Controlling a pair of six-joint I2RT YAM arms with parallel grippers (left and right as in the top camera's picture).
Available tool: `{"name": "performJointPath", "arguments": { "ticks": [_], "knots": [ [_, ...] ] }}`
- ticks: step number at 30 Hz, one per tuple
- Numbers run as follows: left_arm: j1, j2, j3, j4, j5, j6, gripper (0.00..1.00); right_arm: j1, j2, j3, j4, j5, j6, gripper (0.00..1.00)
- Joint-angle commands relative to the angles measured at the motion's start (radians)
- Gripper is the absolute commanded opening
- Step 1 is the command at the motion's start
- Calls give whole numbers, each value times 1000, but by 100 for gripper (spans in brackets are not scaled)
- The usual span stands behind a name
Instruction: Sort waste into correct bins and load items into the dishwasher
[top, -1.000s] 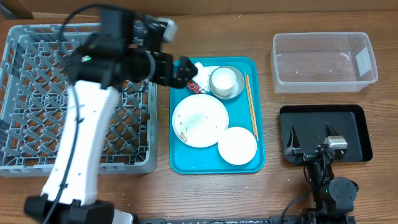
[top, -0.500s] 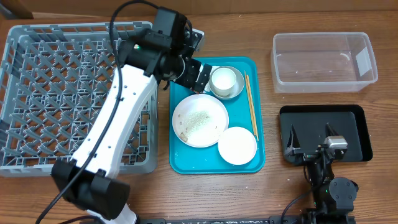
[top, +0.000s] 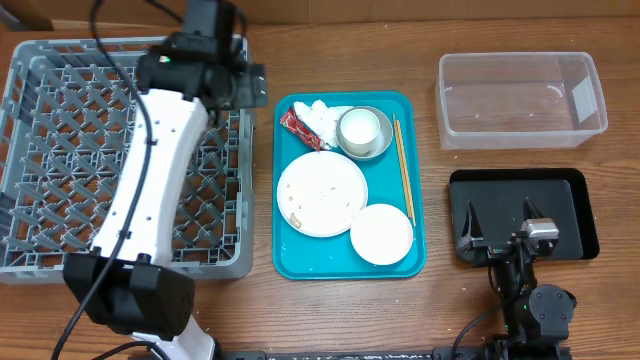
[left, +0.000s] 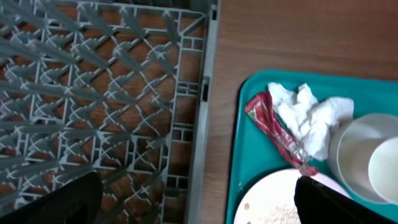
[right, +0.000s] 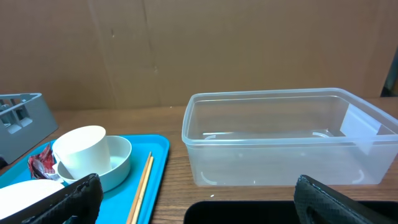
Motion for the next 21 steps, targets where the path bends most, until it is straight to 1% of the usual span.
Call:
{"name": "performJointPath", "arguments": {
  "ticks": [1, 5, 7, 9, 11, 14, 16, 18, 20, 21],
  "knots": [
    [22, -24, 28, 10, 130, -56, 100, 6, -9, -10, 10, 30, -4, 100],
    [25, -21, 28, 18, 237, -56, 100, 6, -9, -10, 50, -4, 4, 100],
    [21, -21, 27, 17, 238, -56, 100, 6, -9, -10, 69, -45, 4, 100],
    [21, -21, 28, 17, 229, -55, 100, 6, -9, -10, 77, -49, 3, 100],
    [26, -21, 28, 18, 224, -55, 100, 5, -9, -10, 120, -40, 0, 100],
    [27, -21, 28, 31, 209, -55, 100, 6, -9, -10, 266, -104, 25, 100],
    [27, -21, 28, 40, 171, -56, 100, 5, -9, -10, 402, -166, 76, 100],
    [28, -21, 28, 48, 90, -61, 100, 6, -9, -10, 563, -189, 124, 100],
    [43, -21, 28, 44, -9, -116, 100, 5, -9, -10, 722, -187, 132, 100],
    [57, -21, 28, 41, -32, -141, 100, 5, -9, -10, 800, -180, 132, 100]
  ]
}}
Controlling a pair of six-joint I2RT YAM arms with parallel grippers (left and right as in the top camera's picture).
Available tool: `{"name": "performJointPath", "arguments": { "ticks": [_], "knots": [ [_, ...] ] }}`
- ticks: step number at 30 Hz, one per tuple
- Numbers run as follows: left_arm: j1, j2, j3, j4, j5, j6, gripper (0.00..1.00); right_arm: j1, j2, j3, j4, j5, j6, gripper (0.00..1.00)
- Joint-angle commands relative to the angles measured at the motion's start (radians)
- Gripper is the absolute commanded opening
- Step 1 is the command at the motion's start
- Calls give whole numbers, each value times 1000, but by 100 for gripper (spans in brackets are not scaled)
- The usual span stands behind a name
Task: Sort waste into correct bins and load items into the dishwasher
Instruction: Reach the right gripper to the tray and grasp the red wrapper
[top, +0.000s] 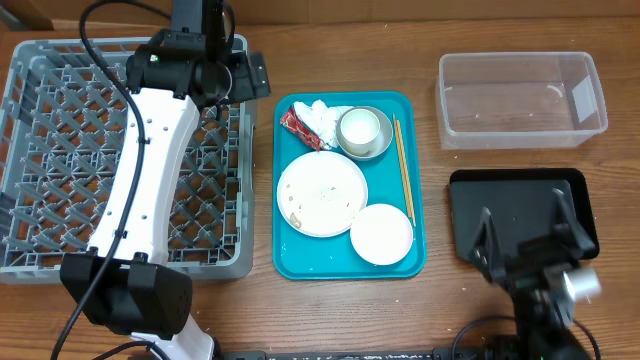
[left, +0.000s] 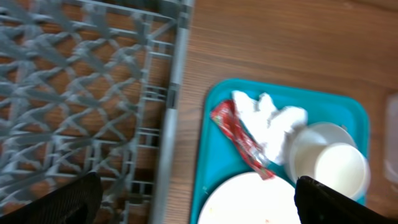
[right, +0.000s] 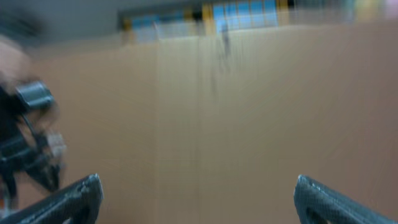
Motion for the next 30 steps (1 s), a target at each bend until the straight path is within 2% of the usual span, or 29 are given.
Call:
{"name": "performJointPath", "arguments": {
  "ticks": [1, 4, 7, 10, 15, 23, 27, 30],
  "knots": [
    [43, -21, 25, -5, -145, -93, 100, 5, -8, -3, 173, -19, 49, 100],
    [113, -21, 25, -21, -129, -156, 100, 5, -3, 72, 206, 2, 48, 100],
    [188, -21, 25, -35, -75, -190, 100, 5, 52, 223, 42, -12, 48, 100],
    [242, -21, 25, -55, -36, -191, 100, 5, 186, 430, -128, -169, 44, 100],
    [276, -21, 24, -87, -49, -167, 100, 5, 554, 846, -306, -558, 30, 100],
    [326, -21, 24, -129, -146, -154, 100, 9, 1191, 1608, -908, -1099, -80, 100],
    [379, -21, 24, -134, -142, -173, 100, 62, 1414, 1849, -1184, -1139, -168, 100],
    [409, -21, 24, -142, -139, -172, 100, 119, 1504, 1872, -1229, -1145, -176, 100]
  ]
}}
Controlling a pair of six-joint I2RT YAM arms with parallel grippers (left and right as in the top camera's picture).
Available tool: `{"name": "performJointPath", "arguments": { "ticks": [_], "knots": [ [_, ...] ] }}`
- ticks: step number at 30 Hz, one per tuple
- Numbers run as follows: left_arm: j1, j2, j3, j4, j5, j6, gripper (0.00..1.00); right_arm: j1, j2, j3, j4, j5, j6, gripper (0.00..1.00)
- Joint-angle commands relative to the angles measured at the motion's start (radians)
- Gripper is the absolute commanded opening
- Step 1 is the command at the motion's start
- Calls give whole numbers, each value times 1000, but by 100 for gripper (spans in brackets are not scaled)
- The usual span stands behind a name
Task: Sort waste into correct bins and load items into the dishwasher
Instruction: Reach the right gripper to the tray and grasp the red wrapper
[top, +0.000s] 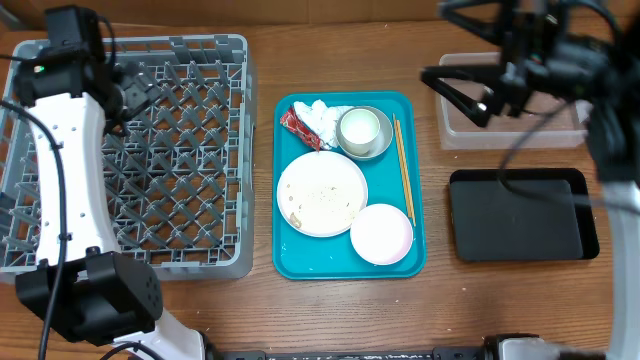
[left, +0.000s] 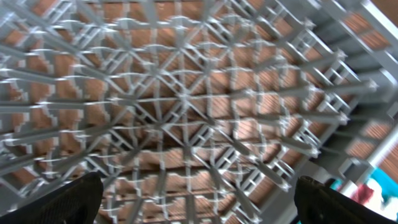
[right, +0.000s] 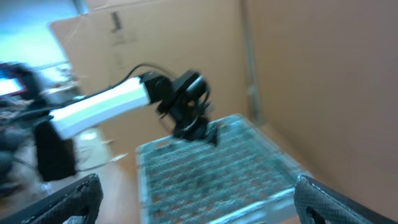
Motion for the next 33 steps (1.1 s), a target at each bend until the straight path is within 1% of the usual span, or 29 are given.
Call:
{"name": "performJointPath", "arguments": {
  "ticks": [1, 2, 6, 8, 9, 10, 12, 14, 16, 19, 22, 26, 30, 33],
  "knots": [
    [34, -21, 22, -10, -19, -9, 100, 63, 68, 43, -22, -94, -55, 100],
    [39, -21, 22, -10, -19, -9, 100, 76, 94, 41, -19, -96, -53, 100],
    [42, -21, 22, -10, -19, -9, 100, 115, 168, 41, 39, -181, 32, 100],
    [42, -21, 22, -10, -19, -9, 100, 152, 195, 41, 113, -143, 81, 100],
    [42, -21, 22, -10, -19, -9, 100, 173, 204, 41, 137, -77, 136, 100],
    [42, -21, 22, -10, -19, -9, 100, 201, 212, 41, 150, 34, 205, 100],
    [42, -21, 22, -10, -19, -9, 100, 258, 223, 41, 130, 310, 308, 100],
    [42, -21, 22, -10, -19, -9, 100, 320, 232, 41, 79, 591, 325, 100],
    [42, -21, 22, -10, -19, -9, 100, 406, 252, 41, 20, 939, 324, 100],
    [42, -21, 22, -10, -19, -9, 100, 541, 320, 41, -10, 1320, 323, 100],
    [42, -21, 22, -10, -19, -9, 100, 616, 393, 41, -5, 1489, 324, 100],
    [42, -21, 22, -10, -19, -9, 100, 663, 506, 41, 3, 1678, 324, 100],
    [42, -21, 22, -10, -19, -9, 100, 668, 605, 41, 4, 1724, 323, 99],
    [42, -21, 22, -10, -19, -9, 100, 663, 660, 41, -20, 1725, 320, 89]
  ]
}}
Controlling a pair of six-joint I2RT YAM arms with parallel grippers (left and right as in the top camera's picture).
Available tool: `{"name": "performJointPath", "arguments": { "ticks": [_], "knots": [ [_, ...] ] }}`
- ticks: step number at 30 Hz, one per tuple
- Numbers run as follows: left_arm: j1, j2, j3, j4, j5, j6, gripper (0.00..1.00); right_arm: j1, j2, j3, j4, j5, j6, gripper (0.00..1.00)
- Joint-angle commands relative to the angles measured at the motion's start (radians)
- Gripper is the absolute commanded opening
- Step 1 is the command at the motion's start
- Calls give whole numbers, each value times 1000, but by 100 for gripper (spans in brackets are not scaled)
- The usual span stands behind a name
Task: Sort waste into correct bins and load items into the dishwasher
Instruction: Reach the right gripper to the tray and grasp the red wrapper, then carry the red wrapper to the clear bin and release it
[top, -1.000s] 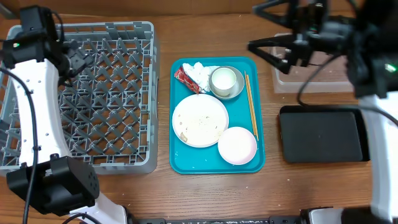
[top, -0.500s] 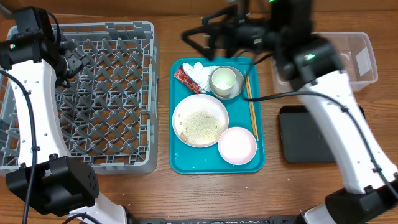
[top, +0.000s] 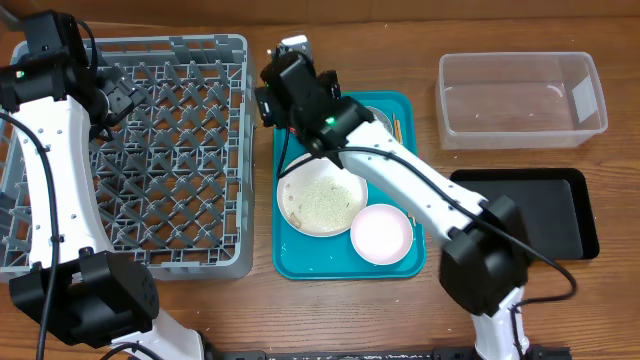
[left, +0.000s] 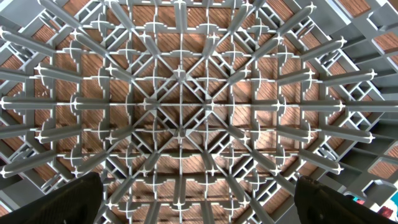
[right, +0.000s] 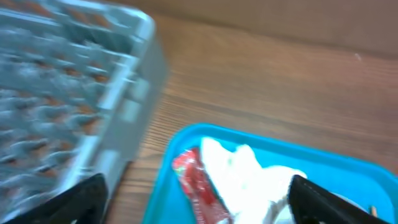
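Note:
A teal tray (top: 290, 255) holds a crumb-strewn white plate (top: 322, 203) and a small white bowl (top: 380, 232). In the blurred right wrist view, a red wrapper (right: 196, 183) and a crumpled white napkin (right: 242, 171) lie in the tray's far left corner. My right gripper (top: 290, 92) hangs open over that corner, holding nothing. The cup and metal bowl are mostly hidden under my right arm. My left gripper (top: 108, 92) is open above the far left of the grey dish rack (top: 150, 230), with only rack grid (left: 180, 112) under it.
A clear plastic bin (top: 520, 95) stands at the far right and a black tray (top: 545, 215) in front of it. Chopsticks (top: 398, 130) lie along the teal tray's right side. My right arm stretches diagonally over the teal tray.
My right gripper was raised near the clear bin at the far right; now it is over the teal tray's far left corner. My left gripper has hardly moved over the rack.
At first my left gripper was at the rack's far right corner beside the tray, and my right arm sat folded by the black tray. Then the left stood over the rack's far left and the right high by the clear bin. Now the right is above the wrapper and napkin.

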Motion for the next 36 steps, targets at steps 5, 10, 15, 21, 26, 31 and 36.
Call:
{"name": "performJointPath", "arguments": {
  "ticks": [5, 10, 15, 21, 26, 31, 36],
  "knots": [
    [-2, -21, 22, -2, -10, -9, 100, -10, 70, 18, -47, -64, -81, 86],
    [-2, -21, 22, -2, -10, -9, 100, -9, 119, 18, -100, -114, -99, 86],
    [-2, -21, 22, -2, -10, -9, 100, -9, 151, 18, -127, -115, -125, 86],
    [-2, -21, 22, -2, -10, -9, 100, -8, 177, 18, -159, -115, -125, 83],
    [-2, -21, 22, -2, -10, -9, 100, -10, 203, 17, -190, -111, -125, 77],
    [-2, -21, 22, -2, -10, -9, 100, -7, 203, 18, -193, -111, -124, 61],
    [-2, -21, 22, -2, -10, -9, 100, -7, 202, 28, -210, -90, -120, 44]
  ]
}}
